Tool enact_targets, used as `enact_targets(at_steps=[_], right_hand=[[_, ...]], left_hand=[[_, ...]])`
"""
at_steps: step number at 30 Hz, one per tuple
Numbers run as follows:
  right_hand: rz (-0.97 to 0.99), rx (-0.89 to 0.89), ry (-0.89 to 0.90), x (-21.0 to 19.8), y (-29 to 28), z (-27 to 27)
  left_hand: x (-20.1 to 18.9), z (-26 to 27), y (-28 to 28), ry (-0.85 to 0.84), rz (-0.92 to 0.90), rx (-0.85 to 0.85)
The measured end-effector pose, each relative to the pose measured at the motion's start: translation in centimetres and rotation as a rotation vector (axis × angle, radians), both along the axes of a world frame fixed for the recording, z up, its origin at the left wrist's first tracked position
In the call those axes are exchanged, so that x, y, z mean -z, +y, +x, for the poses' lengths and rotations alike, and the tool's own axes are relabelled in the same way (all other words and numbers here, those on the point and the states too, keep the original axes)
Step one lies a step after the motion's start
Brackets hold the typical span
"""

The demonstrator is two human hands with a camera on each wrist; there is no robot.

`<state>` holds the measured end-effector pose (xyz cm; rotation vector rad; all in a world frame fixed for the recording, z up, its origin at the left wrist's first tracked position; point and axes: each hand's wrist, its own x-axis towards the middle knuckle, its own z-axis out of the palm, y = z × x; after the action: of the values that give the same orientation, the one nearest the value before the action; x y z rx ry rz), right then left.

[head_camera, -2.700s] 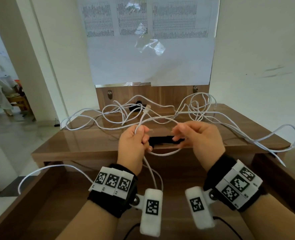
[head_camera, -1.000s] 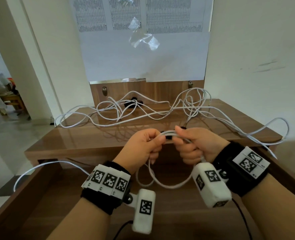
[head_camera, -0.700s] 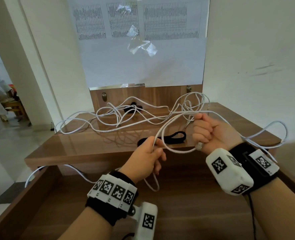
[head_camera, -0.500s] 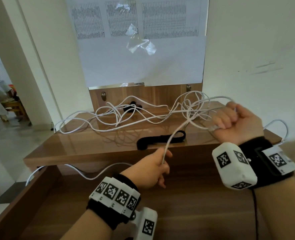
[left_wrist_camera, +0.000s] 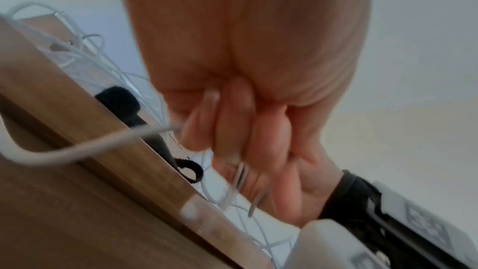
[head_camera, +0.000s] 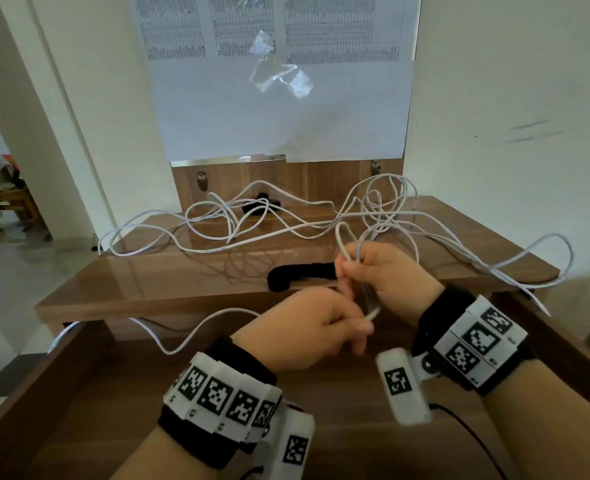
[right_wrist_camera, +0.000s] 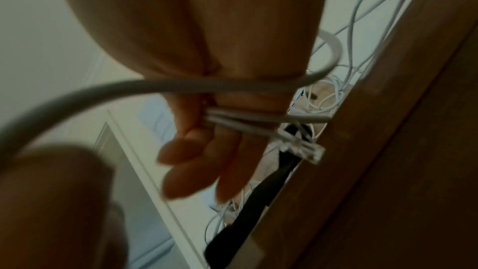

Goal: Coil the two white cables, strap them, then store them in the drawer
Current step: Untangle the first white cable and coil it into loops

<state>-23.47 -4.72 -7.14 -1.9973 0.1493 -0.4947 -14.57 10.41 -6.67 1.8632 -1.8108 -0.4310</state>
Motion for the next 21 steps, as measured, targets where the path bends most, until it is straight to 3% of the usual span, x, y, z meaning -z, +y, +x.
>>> enact_targets(at_steps=[2, 5, 8, 11, 14, 17, 19, 21], right_hand=[[0.010, -0.082, 0.141, 0.1, 0.4, -0.2], [0.227, -0.135, 0.272, -0.1, 1.2, -0.3], [0.249, -0.215, 0.418, 0.0, 1.5, 0.1], [0.375, -0.424, 0.471, -0.1, 1.0, -0.2], [0.658, -0.734, 0.342, -0.4, 0.0, -0.9], [0.991, -0.912, 0.072, -0.8, -1.5, -1.0], [1.161, -0.944, -0.107, -0.8, -3.1, -1.2], [1.285, -0.899, -0.289, -0.6, -4.8, -1.6]], left_hand=[[0.0, 0.6, 0.0, -0.026, -0.261, -0.097], [0.3, 2.0, 0.0, 0.005, -0.514, -0.265], [0.6, 3.1, 0.0, 0.099, -0.551, -0.309], [0.4, 3.6, 0.2, 0.179, -0.537, -0.254], [0.7, 4.4, 0.5, 0.309, -0.501, -0.220], [1.5, 5.5, 0.6, 0.472, -0.449, -0.237], [1.8, 5.8, 0.6, 0.548, -0.394, -0.234], [2.0, 5.7, 0.3, 0.473, -0.311, -0.237]])
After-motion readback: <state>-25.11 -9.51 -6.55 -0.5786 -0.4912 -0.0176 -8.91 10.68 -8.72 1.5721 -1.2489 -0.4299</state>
